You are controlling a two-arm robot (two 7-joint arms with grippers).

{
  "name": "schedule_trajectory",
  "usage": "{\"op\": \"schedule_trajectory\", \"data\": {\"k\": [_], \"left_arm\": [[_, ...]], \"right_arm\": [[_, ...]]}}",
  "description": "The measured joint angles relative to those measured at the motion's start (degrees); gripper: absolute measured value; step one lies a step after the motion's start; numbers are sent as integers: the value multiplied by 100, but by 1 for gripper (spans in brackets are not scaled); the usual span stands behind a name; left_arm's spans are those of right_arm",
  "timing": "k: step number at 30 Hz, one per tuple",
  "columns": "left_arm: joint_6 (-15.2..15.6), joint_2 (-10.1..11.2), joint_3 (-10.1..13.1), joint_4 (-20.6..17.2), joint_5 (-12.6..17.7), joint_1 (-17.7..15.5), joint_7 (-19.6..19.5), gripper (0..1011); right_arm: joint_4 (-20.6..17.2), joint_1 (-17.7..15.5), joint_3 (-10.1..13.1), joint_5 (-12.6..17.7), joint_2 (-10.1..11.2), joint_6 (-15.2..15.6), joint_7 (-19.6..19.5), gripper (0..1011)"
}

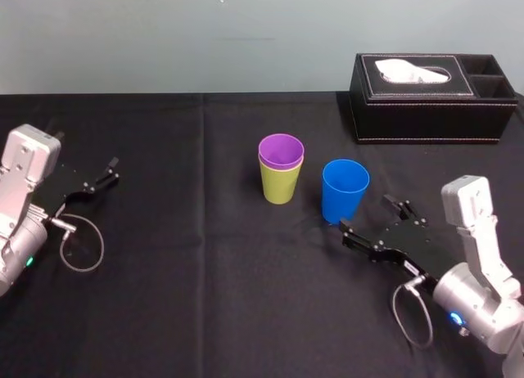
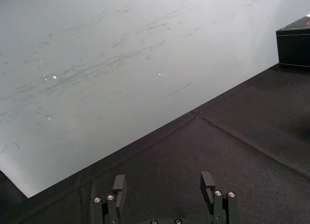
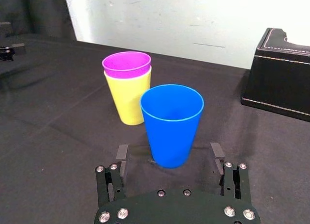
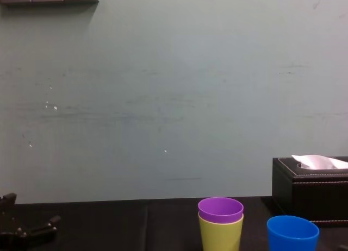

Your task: Stack the three plastic cups sequentially using one hand.

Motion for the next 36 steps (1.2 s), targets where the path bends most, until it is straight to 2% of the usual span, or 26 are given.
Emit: {"op": "schedule_trajectory", "data": {"k": [17, 36], "left_arm": [[0, 0, 0, 0, 0, 0, 0, 1011], [0, 0, 0, 0, 0, 0, 0, 1011]], "right_arm": [[387, 326, -107, -357, -499, -168, -314, 1004], [518, 463, -67, -474, -795, -151, -402, 1004]]}}
